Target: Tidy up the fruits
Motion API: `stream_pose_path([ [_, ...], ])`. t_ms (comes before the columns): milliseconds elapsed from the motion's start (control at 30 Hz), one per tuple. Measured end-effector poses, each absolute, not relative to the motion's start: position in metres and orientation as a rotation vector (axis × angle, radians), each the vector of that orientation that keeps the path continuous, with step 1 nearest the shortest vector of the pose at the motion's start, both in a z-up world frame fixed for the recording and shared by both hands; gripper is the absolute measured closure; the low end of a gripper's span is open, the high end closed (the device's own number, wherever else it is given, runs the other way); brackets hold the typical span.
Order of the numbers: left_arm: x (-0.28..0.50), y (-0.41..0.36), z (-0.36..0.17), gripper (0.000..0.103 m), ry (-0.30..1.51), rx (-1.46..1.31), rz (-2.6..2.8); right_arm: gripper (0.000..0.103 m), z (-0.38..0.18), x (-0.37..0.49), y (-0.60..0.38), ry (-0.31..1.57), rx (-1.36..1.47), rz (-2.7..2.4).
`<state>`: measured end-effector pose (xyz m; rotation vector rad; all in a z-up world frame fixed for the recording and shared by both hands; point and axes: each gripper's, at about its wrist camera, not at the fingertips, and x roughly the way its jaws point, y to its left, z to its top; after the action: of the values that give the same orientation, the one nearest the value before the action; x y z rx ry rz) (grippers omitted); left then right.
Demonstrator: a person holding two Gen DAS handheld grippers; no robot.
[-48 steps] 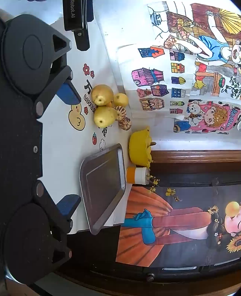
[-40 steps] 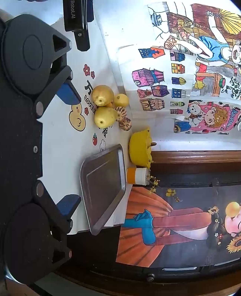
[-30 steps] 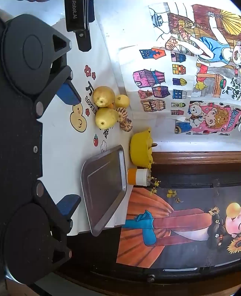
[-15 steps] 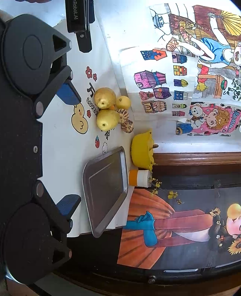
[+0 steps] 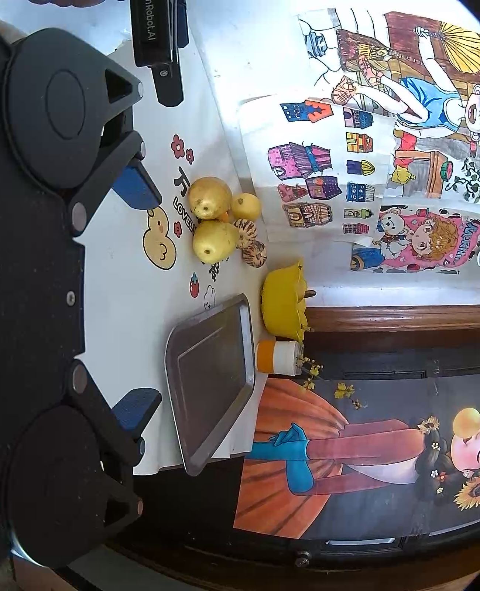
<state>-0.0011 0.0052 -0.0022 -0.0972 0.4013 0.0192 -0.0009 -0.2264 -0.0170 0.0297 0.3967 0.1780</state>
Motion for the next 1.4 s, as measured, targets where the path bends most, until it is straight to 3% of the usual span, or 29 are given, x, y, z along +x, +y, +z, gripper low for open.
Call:
stream_pose_path([
  [1133,0.014,0.008,-0.014,0.000,0.451,-0.100,0.025,0.000,-0.023,0.011,-0.224,0.447,0.026,0.184],
  [1400,0.053,0.025,-0.003,0.000,0.493,-0.108,0.018,0.000,0.004,0.049,-0.218,0.499,-0.012,0.334],
])
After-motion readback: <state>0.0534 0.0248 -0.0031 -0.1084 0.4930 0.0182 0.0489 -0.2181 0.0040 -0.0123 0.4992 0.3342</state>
